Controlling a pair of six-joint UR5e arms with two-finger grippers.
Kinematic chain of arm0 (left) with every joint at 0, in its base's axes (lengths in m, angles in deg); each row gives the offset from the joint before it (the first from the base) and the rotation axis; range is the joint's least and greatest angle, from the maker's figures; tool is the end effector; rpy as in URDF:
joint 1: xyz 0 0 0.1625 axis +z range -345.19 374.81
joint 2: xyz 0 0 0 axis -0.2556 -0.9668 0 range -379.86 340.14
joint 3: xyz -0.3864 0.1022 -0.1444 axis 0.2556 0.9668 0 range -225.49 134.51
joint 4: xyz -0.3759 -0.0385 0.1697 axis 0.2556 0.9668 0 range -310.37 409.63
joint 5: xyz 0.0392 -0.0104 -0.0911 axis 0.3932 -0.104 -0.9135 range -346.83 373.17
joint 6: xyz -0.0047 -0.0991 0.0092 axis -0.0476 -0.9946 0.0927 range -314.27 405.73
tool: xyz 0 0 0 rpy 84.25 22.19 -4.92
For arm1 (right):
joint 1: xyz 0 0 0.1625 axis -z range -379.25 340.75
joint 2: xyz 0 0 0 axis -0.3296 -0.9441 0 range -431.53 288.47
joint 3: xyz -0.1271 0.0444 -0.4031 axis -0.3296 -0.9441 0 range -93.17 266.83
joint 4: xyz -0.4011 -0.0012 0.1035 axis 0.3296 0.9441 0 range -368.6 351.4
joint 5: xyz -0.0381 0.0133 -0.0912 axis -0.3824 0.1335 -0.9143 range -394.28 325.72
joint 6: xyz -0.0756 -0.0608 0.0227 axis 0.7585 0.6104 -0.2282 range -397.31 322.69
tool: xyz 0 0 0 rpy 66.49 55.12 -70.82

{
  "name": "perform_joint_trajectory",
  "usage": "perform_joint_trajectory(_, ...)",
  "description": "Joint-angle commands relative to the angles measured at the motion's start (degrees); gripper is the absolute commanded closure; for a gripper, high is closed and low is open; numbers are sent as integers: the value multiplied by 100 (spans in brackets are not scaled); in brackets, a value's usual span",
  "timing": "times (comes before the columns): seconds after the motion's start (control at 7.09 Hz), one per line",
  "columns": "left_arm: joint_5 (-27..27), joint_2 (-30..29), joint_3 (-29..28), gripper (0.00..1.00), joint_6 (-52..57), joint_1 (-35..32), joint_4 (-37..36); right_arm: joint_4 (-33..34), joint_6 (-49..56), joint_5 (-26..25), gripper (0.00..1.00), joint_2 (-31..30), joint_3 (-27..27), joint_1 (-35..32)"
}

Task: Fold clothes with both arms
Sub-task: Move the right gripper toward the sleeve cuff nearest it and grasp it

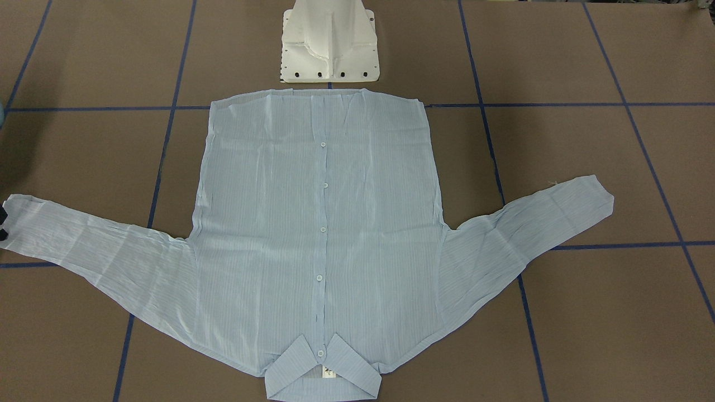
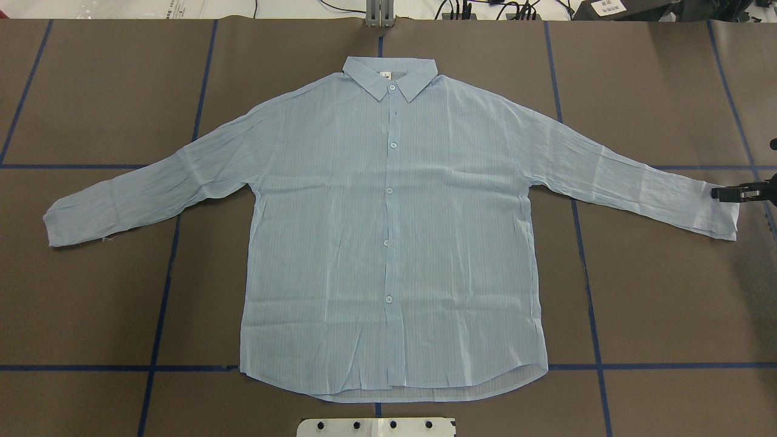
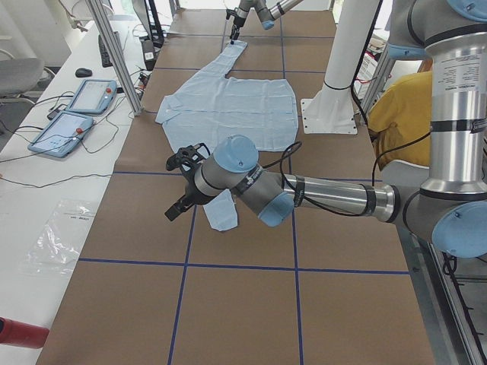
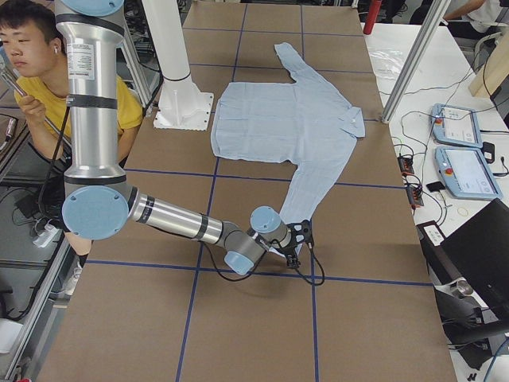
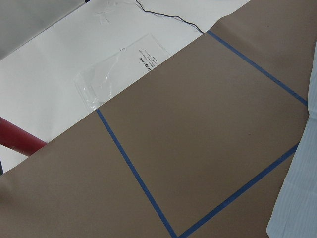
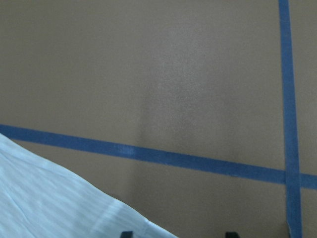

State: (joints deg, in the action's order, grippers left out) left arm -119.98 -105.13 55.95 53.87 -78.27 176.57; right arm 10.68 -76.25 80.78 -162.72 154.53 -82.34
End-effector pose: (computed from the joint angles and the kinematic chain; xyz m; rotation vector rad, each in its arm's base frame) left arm -0.0906 -0.4726 0.5238 0.7932 0.6429 0.3671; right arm -0.1382 -0.4736 0.7317 0.4561 -0.7855 0.0152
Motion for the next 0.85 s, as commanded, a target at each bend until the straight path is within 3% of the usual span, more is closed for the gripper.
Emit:
perform_joint_trajectory(0.0,0,28,-2,0,3,0,33,-4,1,34,65,4,94,-1)
perform_joint_trajectory(0.56,0,28,-2,0,3,0,33,-4,10,43,65,-5,225,-10)
perform_joint_trajectory(0.7,0,37,-2,0,-6,0,33,-4,10,52,69,-13,260,-10)
